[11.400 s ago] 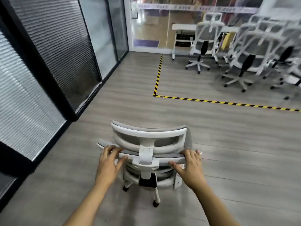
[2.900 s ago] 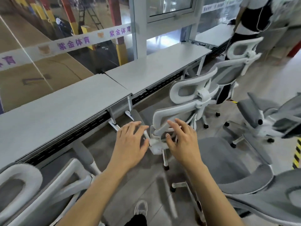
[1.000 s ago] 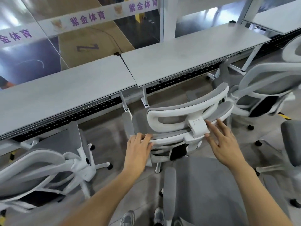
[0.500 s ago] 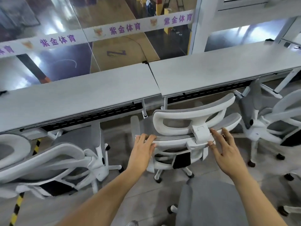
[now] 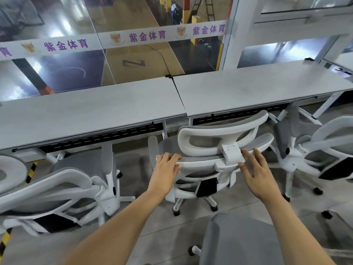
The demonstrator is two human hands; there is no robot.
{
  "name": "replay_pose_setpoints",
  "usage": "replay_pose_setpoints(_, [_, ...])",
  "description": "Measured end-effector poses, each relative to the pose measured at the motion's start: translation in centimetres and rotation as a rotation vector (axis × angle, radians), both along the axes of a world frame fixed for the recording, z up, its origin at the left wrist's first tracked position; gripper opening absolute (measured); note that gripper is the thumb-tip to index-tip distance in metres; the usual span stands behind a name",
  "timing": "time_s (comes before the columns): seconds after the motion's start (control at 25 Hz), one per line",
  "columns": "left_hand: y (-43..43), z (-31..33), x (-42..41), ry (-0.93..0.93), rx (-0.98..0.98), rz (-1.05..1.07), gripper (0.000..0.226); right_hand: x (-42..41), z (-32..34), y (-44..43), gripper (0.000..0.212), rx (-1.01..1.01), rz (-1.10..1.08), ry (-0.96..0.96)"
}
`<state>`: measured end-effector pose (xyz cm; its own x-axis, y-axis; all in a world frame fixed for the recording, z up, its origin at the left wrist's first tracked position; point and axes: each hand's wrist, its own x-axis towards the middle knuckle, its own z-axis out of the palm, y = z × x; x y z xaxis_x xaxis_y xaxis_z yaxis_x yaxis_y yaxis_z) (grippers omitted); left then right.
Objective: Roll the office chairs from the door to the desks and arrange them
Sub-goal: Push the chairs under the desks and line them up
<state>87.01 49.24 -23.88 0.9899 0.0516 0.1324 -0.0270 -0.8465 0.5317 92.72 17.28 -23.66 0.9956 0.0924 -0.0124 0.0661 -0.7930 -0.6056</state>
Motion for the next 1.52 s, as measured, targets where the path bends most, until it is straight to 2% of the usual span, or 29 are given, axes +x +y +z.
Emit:
replay_pose_setpoints(0.32, [0.2,0.4,0.8,0.015,0.072,0.015,0.024,0.5,0.1,1.0,0.053,-0.026,-0.016,0.015])
replay_pose_setpoints(0.48, [-0.8,1.6,-0.7,0.004,0.103,-0.015,0.035,-3.1,1.8,0.9,0.057,-0.084,-0.079,-0.001])
replay_pose_setpoints(0.68, [-3.6,5.5,-5.0,-0.044,0.09,-0.3,0.035,-10.9,7.4,0.0,0.051,-0.202,-0.254,-0.069])
replay_pose_setpoints(0.92, [-9.1,11.6,-10.9,-0.182,-0.073,-0.655,0.028,-22.3,14.6,-0.7,0.044,-0.257,-0.47,-0.177])
replay_pose_setpoints(1.12, [-14.6,15.1,-15.7,-0.199,-0.132,-0.895,0.039,-31.4,18.1,-2.5,0.046,-0.297,-0.675,-0.197])
replay_pose_setpoints(1.52, [-28.1,18.3,-23.6,-0.212,-0.181,-1.19,0.03,-44.2,21.0,-11.7,0.043,-0.282,-0.937,-0.239])
